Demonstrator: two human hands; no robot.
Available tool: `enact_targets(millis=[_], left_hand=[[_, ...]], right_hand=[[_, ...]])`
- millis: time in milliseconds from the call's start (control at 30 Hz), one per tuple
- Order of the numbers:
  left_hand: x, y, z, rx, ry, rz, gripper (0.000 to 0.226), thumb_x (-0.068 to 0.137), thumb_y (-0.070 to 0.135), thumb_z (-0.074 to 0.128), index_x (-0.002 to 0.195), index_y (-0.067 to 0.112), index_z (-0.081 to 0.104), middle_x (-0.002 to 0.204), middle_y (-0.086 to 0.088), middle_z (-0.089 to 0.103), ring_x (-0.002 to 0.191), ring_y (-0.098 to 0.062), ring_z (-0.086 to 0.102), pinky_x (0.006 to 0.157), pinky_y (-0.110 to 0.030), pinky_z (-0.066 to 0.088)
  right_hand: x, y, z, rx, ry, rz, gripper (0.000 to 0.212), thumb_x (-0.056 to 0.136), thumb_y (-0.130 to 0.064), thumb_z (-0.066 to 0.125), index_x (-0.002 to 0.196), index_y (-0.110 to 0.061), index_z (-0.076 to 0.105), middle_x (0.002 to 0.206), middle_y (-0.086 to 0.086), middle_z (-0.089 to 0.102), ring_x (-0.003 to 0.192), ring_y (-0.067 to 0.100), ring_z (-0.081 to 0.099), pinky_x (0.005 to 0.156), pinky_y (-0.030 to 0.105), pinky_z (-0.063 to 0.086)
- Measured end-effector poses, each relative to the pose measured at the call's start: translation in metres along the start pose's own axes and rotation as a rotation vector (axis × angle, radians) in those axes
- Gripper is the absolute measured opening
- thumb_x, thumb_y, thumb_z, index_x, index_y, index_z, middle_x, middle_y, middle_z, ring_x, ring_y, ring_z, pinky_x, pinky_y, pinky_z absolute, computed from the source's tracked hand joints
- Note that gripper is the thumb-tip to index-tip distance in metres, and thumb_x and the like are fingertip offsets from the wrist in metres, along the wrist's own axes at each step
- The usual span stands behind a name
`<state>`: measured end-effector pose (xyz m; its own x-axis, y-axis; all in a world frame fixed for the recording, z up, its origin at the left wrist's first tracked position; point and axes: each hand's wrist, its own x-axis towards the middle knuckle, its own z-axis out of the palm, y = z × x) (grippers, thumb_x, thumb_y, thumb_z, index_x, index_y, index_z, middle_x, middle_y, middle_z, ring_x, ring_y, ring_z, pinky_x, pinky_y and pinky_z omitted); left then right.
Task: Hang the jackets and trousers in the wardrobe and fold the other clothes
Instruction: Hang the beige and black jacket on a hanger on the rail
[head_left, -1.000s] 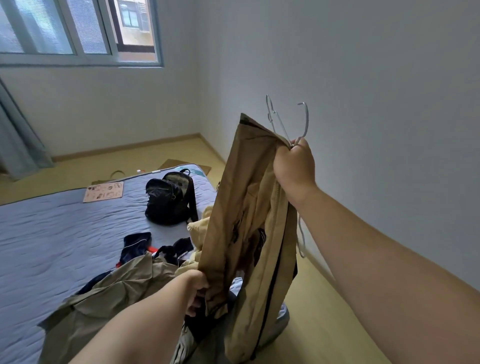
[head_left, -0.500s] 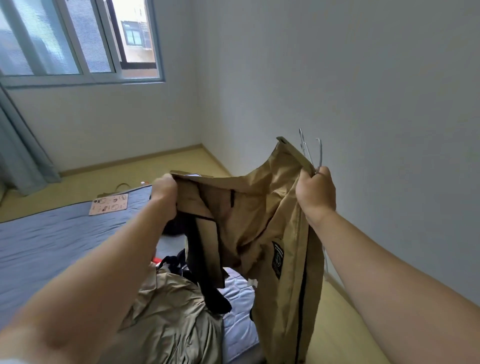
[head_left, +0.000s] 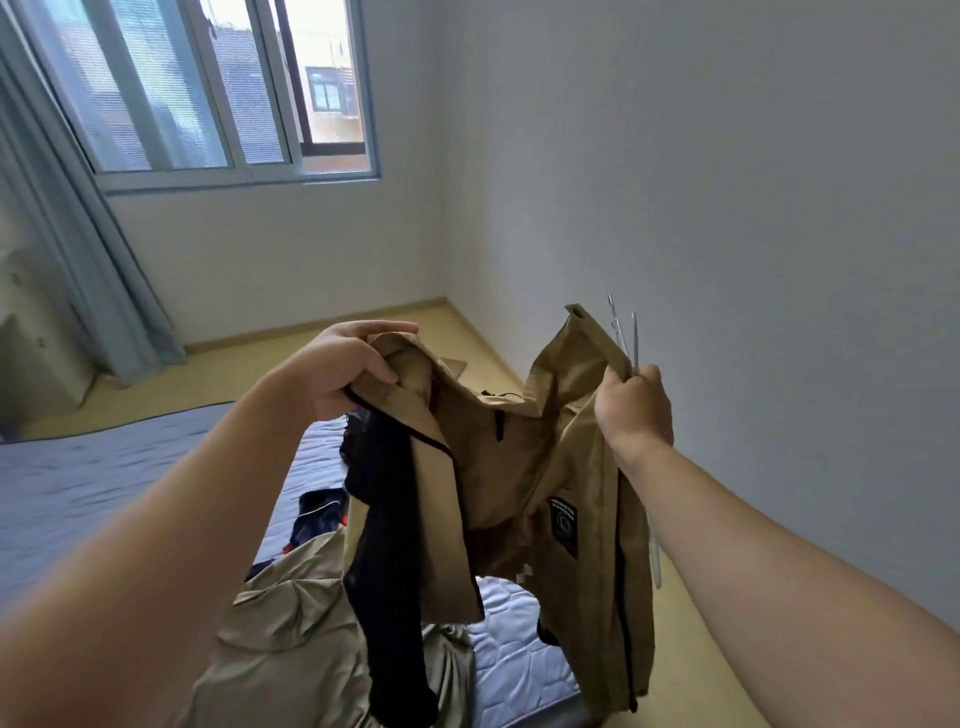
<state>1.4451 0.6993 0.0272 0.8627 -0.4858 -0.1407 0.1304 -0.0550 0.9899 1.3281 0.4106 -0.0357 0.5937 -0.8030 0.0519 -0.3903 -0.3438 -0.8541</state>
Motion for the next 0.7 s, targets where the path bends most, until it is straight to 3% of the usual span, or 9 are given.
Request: enact_targets(millis=[167, 267, 367, 467, 533, 600, 700], left_hand=[[-0.011, -0.023, -0.016, -0.153, -0.024, -0.015, 0.058, 0.066, -0.023, 0.053, 0.121, -0.006, 0.061, 0.108, -0.025, 0.063, 0.094, -0.037, 0.064, 0.077, -0.039, 0.056], [-0.011, -0.043, -0.018, -0.308, 0.123, -0.058, 0.034, 0.08, -0.024, 0.051, 0.109, -0.009, 0.061, 0.092, -0.023, 0.068, 0.078, -0.032, 0.071, 0.067, -0.034, 0.059], [-0.008, -0.072, -0.019, -0.388, 0.301, -0.132, 0.016, 0.097, -0.012, 0.05, 0.102, -0.005, 0.063, 0.076, -0.014, 0.075, 0.07, -0.025, 0.075, 0.057, -0.029, 0.059], [-0.003, -0.097, -0.029, -0.416, 0.387, -0.16, 0.013, 0.103, 0.001, 0.05, 0.109, 0.003, 0.062, 0.081, -0.011, 0.074, 0.079, -0.026, 0.07, 0.06, -0.034, 0.06], [0.002, -0.112, -0.04, -0.165, 0.53, -0.189, 0.012, 0.102, 0.007, 0.054, 0.101, 0.015, 0.063, 0.095, -0.009, 0.07, 0.088, -0.028, 0.065, 0.065, -0.036, 0.058], [0.005, -0.124, -0.054, 0.325, 0.634, -0.132, 0.023, 0.101, 0.005, 0.051, 0.094, 0.025, 0.061, 0.101, -0.001, 0.066, 0.093, -0.027, 0.06, 0.072, -0.035, 0.056], [0.005, -0.13, -0.071, 0.736, 0.602, -0.058, 0.044, 0.093, 0.001, 0.045, 0.125, 0.025, 0.061, 0.12, -0.009, 0.065, 0.093, -0.026, 0.051, 0.072, -0.033, 0.046]], right_hand=[[-0.001, -0.007, 0.021, -0.009, -0.066, 0.019, 0.034, 0.099, -0.043, 0.038, 0.115, -0.016, 0.051, 0.109, 0.009, 0.066, 0.1, 0.035, 0.063, 0.091, 0.053, 0.053], [-0.003, -0.012, 0.035, 0.008, -0.115, 0.021, 0.034, 0.095, -0.04, 0.038, 0.115, -0.017, 0.051, 0.112, 0.009, 0.066, 0.102, 0.035, 0.063, 0.092, 0.052, 0.052], [-0.005, -0.016, 0.05, 0.011, -0.154, 0.002, 0.034, 0.092, -0.037, 0.039, 0.117, -0.018, 0.051, 0.116, 0.009, 0.065, 0.105, 0.034, 0.062, 0.093, 0.05, 0.051], [-0.003, -0.018, 0.065, -0.001, -0.155, -0.011, 0.034, 0.094, -0.036, 0.04, 0.12, -0.017, 0.052, 0.12, 0.008, 0.065, 0.108, 0.034, 0.059, 0.084, 0.039, 0.04], [-0.001, -0.017, 0.072, -0.011, -0.145, -0.009, 0.037, 0.095, -0.035, 0.041, 0.124, -0.016, 0.053, 0.124, 0.009, 0.064, 0.112, 0.034, 0.058, 0.082, 0.035, 0.031], [0.002, -0.015, 0.077, -0.021, -0.152, 0.0, 0.041, 0.096, -0.036, 0.041, 0.129, -0.015, 0.052, 0.129, 0.009, 0.063, 0.118, 0.035, 0.057, 0.084, 0.035, 0.033], [0.007, -0.01, 0.084, -0.039, -0.177, 0.032, 0.041, 0.095, -0.036, 0.041, 0.128, -0.013, 0.052, 0.127, 0.012, 0.063, 0.115, 0.036, 0.058, 0.094, 0.041, 0.046]])
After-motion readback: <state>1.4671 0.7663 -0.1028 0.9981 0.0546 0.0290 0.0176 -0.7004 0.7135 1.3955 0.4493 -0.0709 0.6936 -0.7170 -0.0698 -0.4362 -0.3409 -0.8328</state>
